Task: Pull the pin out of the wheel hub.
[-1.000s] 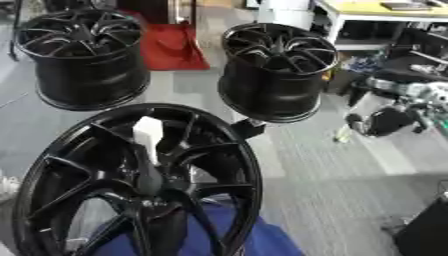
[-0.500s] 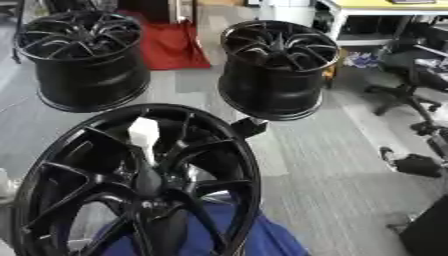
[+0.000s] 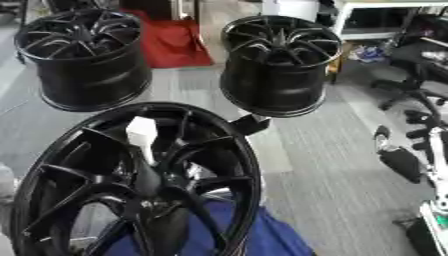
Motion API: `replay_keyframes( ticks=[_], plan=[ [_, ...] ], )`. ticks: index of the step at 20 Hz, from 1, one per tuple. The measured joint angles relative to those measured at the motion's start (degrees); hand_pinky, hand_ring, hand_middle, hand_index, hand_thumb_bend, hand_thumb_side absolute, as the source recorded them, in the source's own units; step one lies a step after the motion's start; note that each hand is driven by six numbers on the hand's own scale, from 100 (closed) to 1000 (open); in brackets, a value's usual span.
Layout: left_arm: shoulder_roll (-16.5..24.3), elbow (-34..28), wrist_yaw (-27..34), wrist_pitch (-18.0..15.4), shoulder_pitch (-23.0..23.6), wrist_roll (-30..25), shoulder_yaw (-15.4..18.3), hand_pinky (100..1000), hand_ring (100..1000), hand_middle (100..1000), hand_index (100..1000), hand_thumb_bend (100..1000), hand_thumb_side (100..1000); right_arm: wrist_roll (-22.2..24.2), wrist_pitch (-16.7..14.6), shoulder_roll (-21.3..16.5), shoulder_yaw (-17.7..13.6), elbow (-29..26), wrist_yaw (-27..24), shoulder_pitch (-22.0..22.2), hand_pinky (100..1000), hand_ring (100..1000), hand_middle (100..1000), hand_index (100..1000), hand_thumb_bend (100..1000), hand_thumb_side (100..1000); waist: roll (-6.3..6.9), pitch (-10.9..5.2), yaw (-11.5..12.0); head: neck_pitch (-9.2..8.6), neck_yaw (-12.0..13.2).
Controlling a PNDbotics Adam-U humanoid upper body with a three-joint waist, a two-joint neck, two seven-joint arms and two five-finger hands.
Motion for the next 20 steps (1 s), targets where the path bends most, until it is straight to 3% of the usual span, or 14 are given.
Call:
replay_keyframes(
  ticks=[5, 9, 20],
  plan=[
    [-0.41, 0.0, 0.06, -0.2, 0.0, -0.24, -0.03, 555, 619, 634, 810, 100, 742, -0.59, -5.86, 5.26, 3.6, -0.65, -3.62, -3.45, 630, 692, 748, 845, 121, 256, 0.52, 0.23, 0.0, -0.16, 0.59],
    [-0.87, 0.0, 0.08, -0.34, 0.0, -0.42, -0.06, 555, 619, 633, 810, 100, 744, -1.75, -8.96, 6.82, 5.68, 0.26, -6.78, -4.8, 629, 692, 751, 849, 118, 251, 0.62, 0.36, 0.09, -0.17, 0.65],
    [-0.9, 0.0, 0.08, -0.53, -0.03, -0.72, -0.37, 556, 619, 633, 810, 100, 746, -1.06, -10.83, 7.27, 7.38, 1.59, -9.72, -5.06, 631, 689, 746, 847, 115, 282, 0.33, 0.5, 0.26, -0.16, 0.89]
  ],
)
